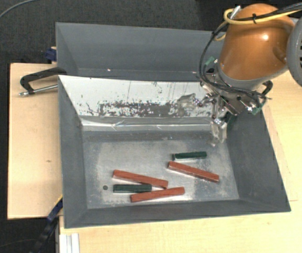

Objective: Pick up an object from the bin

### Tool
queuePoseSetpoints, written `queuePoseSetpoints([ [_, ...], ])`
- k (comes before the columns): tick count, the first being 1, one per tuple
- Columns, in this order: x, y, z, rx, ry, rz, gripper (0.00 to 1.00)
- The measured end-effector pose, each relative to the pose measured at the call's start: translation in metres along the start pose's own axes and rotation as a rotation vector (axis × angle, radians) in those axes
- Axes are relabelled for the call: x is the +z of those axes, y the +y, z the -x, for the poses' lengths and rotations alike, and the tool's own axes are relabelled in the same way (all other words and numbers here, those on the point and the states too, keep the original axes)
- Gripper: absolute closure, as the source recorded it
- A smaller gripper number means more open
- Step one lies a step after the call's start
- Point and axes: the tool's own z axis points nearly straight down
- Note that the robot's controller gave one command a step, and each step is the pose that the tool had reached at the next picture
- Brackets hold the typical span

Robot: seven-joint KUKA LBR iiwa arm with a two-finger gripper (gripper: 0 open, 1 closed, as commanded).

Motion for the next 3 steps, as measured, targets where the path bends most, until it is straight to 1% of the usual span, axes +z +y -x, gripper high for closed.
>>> queuePoseSetpoints([
  [1, 0.151, 0.021, -0.032, -0.185, 0.006, 0.005, 0.0],
  [2, 0.149, 0.021, 0.025, -0.888, -0.001, 0.001, 0.0],
  [3, 0.15, 0.022, -0.027, -0.595, 0.005, 0.005, 0.0],
])
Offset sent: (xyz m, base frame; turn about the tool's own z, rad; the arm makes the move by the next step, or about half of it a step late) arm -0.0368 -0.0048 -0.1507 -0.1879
